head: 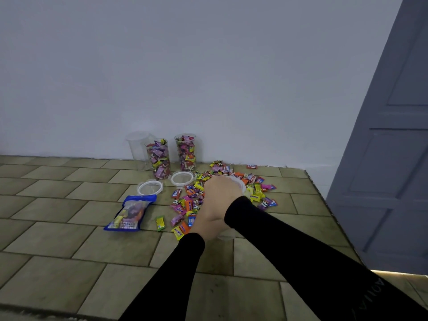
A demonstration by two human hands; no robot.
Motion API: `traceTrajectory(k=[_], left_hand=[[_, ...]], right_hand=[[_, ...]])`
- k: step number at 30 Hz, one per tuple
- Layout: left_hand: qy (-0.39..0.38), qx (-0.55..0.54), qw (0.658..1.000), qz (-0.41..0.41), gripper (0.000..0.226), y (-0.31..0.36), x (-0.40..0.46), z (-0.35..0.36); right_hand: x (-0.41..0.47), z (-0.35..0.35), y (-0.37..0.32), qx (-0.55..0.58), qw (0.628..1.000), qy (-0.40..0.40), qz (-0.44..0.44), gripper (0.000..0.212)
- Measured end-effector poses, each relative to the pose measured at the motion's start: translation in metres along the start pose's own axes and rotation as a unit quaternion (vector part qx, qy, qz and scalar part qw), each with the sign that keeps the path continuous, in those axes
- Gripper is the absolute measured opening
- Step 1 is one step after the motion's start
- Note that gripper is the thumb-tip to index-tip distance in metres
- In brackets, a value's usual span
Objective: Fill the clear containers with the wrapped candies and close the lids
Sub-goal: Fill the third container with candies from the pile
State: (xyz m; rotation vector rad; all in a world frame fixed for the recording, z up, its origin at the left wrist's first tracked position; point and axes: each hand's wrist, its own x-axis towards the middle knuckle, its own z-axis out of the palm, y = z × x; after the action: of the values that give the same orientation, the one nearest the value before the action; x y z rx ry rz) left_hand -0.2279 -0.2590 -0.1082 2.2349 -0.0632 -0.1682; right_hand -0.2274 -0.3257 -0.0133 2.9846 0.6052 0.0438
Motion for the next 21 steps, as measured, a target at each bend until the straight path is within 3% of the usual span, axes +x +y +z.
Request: traceTrajectory(k=[2,4,7,10,18,21], left_hand=[[0.0,-0.045,0.998,0.044,0.045,0.003,0.0,-0.001],[0.032,-0.113,0.989,0.093,0.063,-0.004,0.003,0.0],[0.036,-0.197,0.976,0.084,0.088,-0.029,0.018,0.01],[0.034,-0.234,0.969,0.077,0.092,-0.041,0.027,0.018],[0.033,-0.233,0.966,0.105,0.091,-0.035,0.025,0.015],[0.024,-0.238,0.966,0.095,0.081,-0.034,0.023,0.013]], right_hand=[[-0.006,0.001,0.018,0.017,0.999,0.019,-0.036,0.016],[-0.007,0.016,0.044,0.04,0.995,0.052,-0.078,0.035],[-0.013,0.051,0.08,0.208,0.959,0.143,-0.132,0.053],[-0.017,0.079,0.097,0.314,0.921,0.191,-0.127,0.05],[-0.011,0.089,0.088,0.397,0.873,0.265,-0.104,0.044],[-0.015,0.079,0.081,0.499,0.805,0.321,-0.011,0.035]])
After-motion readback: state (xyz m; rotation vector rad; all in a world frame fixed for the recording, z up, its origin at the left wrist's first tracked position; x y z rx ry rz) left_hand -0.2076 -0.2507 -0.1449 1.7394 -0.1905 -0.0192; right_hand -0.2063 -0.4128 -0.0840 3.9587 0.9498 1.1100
